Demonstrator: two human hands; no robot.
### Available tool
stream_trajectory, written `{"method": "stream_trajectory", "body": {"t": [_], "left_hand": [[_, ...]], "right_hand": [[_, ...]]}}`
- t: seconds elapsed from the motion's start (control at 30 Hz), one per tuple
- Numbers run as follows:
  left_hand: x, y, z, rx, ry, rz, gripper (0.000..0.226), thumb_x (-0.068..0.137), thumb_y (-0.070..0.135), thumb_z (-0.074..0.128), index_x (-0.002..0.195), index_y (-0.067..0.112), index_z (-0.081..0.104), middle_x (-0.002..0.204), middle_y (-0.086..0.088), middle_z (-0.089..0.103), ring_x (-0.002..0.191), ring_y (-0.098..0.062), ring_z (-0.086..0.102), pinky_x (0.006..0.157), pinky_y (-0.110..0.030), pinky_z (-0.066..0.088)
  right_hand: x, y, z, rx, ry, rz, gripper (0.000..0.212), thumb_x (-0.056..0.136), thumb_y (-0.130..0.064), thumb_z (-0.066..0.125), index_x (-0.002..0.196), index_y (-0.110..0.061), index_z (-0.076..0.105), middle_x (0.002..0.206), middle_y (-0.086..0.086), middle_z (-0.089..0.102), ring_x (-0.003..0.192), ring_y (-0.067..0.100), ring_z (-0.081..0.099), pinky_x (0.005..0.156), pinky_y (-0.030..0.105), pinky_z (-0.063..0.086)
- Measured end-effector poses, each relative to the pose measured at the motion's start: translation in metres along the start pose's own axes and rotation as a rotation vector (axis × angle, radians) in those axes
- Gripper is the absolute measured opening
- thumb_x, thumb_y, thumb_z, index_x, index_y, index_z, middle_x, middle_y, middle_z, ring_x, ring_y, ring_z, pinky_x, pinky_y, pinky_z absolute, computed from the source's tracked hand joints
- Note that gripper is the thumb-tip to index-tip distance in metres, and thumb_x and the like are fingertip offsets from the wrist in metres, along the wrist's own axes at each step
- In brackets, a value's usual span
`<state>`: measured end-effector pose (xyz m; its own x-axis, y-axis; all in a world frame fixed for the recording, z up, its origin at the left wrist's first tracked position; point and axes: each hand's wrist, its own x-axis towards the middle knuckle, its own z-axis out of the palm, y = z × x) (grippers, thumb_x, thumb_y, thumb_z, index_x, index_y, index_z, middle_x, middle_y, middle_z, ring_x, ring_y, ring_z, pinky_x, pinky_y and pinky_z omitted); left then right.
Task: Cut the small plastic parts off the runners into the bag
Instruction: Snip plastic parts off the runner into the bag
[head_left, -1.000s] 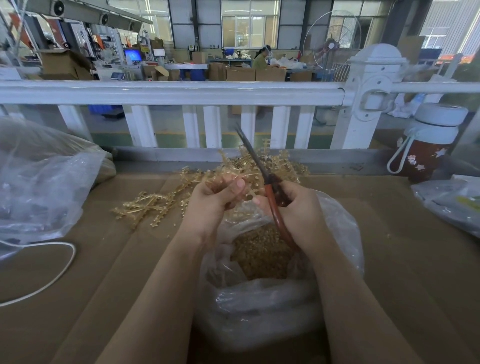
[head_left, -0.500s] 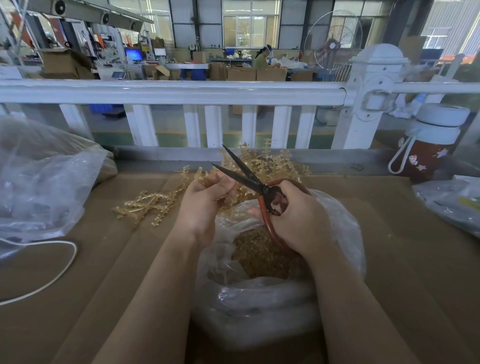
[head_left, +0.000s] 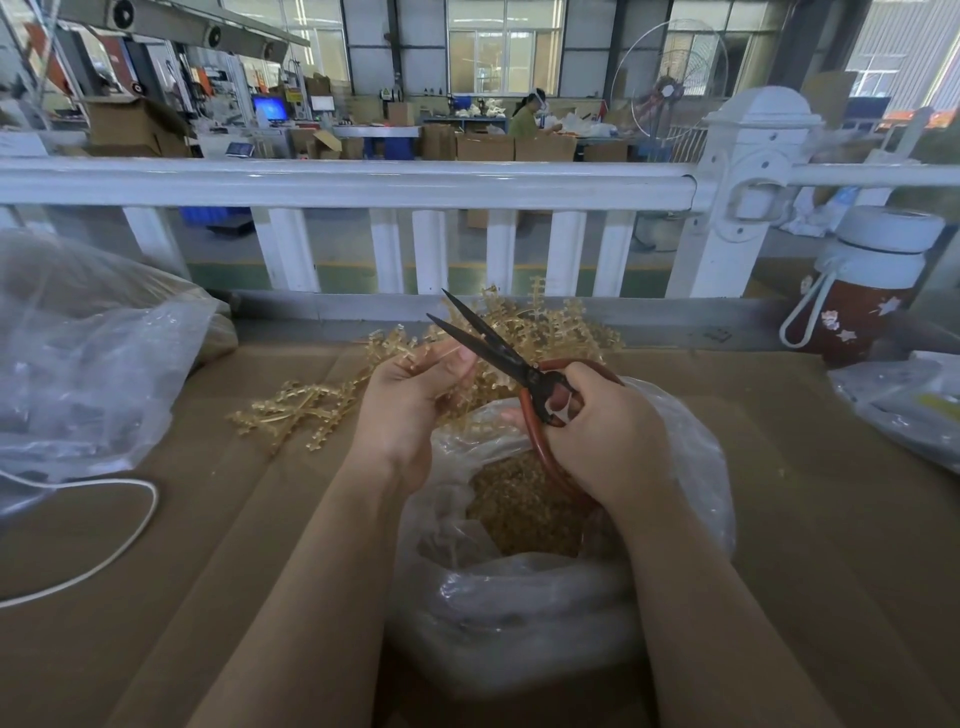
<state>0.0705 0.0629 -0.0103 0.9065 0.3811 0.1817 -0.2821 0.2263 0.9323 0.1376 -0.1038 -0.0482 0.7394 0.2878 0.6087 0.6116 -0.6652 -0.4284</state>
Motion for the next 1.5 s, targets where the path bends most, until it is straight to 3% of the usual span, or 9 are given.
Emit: {"method": "stream_trajectory", "body": {"t": [0.17,0.3,0.53,0.7,0.83,1.03,1.17,1.27,1.5], "left_hand": [[-0.001,0.001,0.001,0.020,-0.012,0.003,0.029,0.091,0.008,0.064,0.066,0.021,0.070,0.066,0.007,0.064,0.059,-0.005,0.053,0.060,-0.015,0.045],[-0.001,0.002,0.000,0.020,-0.001,-0.002,0.021,0.091,0.009,0.064,0.074,0.019,0.068,0.068,0.007,0.065,0.061,-0.004,0.055,0.062,-0.015,0.046],[0.000,0.000,0.000,0.005,0.027,-0.020,0.019,0.087,0.012,0.068,0.071,0.019,0.073,0.067,0.005,0.065,0.064,-0.008,0.054,0.065,-0.017,0.046],[0.001,-0.001,0.000,0.001,0.022,-0.025,0.016,0.085,0.014,0.069,0.072,0.019,0.076,0.069,0.006,0.067,0.064,-0.007,0.055,0.063,-0.015,0.047],[0.002,-0.002,-0.001,0.006,0.023,-0.020,0.007,0.086,0.014,0.068,0.080,0.015,0.072,0.068,0.003,0.063,0.062,-0.008,0.052,0.061,-0.016,0.046],[0.003,-0.005,-0.002,0.038,0.047,-0.032,0.014,0.088,0.014,0.070,0.074,0.018,0.071,0.067,0.003,0.062,0.060,-0.007,0.053,0.061,-0.016,0.046],[0.004,-0.008,-0.001,0.059,0.072,-0.080,0.013,0.084,0.014,0.074,0.072,0.018,0.075,0.070,0.003,0.067,0.064,-0.007,0.058,0.065,-0.021,0.048],[0.004,-0.011,0.001,0.081,0.054,-0.103,0.009,0.082,0.016,0.076,0.073,0.018,0.076,0.072,0.005,0.071,0.068,-0.006,0.063,0.070,-0.022,0.047],[0.002,-0.012,0.003,0.092,-0.032,-0.128,0.019,0.073,0.025,0.077,0.086,0.012,0.074,0.076,0.003,0.070,0.071,-0.007,0.063,0.075,-0.027,0.044]], "right_hand": [[-0.001,0.000,0.000,-0.013,0.012,0.004,0.039,0.081,-0.067,0.071,0.080,-0.030,0.057,0.070,-0.020,0.055,0.065,0.004,0.052,0.059,0.016,0.043],[0.000,-0.001,0.000,-0.015,-0.007,0.023,0.040,0.080,-0.069,0.070,0.081,-0.030,0.059,0.068,-0.023,0.051,0.065,0.004,0.051,0.059,0.020,0.045],[0.000,-0.002,-0.001,0.012,0.006,0.018,0.039,0.079,-0.071,0.066,0.079,-0.033,0.058,0.064,-0.025,0.047,0.061,-0.005,0.046,0.056,0.011,0.033],[0.001,0.000,0.000,0.029,-0.002,0.024,0.054,0.073,-0.084,0.052,0.081,-0.031,0.061,0.066,-0.024,0.051,0.062,-0.005,0.048,0.057,0.012,0.037],[0.002,0.002,0.001,0.019,-0.009,0.028,0.055,0.073,-0.084,0.053,0.083,-0.031,0.064,0.070,-0.022,0.058,0.064,0.001,0.054,0.060,0.019,0.047],[0.001,0.000,0.001,0.088,-0.044,0.071,0.056,0.070,-0.083,0.058,0.084,-0.030,0.068,0.073,-0.019,0.065,0.067,-0.001,0.059,0.060,0.016,0.047],[0.002,-0.006,0.001,0.362,-0.036,0.178,0.043,0.073,-0.072,0.067,0.076,-0.029,0.069,0.073,-0.022,0.068,0.071,-0.001,0.063,0.059,0.019,0.050],[0.004,-0.008,0.003,0.485,-0.056,0.246,0.022,0.084,-0.049,0.077,0.077,-0.029,0.070,0.076,-0.020,0.071,0.072,0.000,0.066,0.063,0.027,0.056],[0.005,-0.010,0.003,0.633,-0.141,0.226,0.017,0.084,-0.029,0.081,0.073,-0.034,0.069,0.069,-0.017,0.072,0.065,0.001,0.068,0.055,0.013,0.051]]}}
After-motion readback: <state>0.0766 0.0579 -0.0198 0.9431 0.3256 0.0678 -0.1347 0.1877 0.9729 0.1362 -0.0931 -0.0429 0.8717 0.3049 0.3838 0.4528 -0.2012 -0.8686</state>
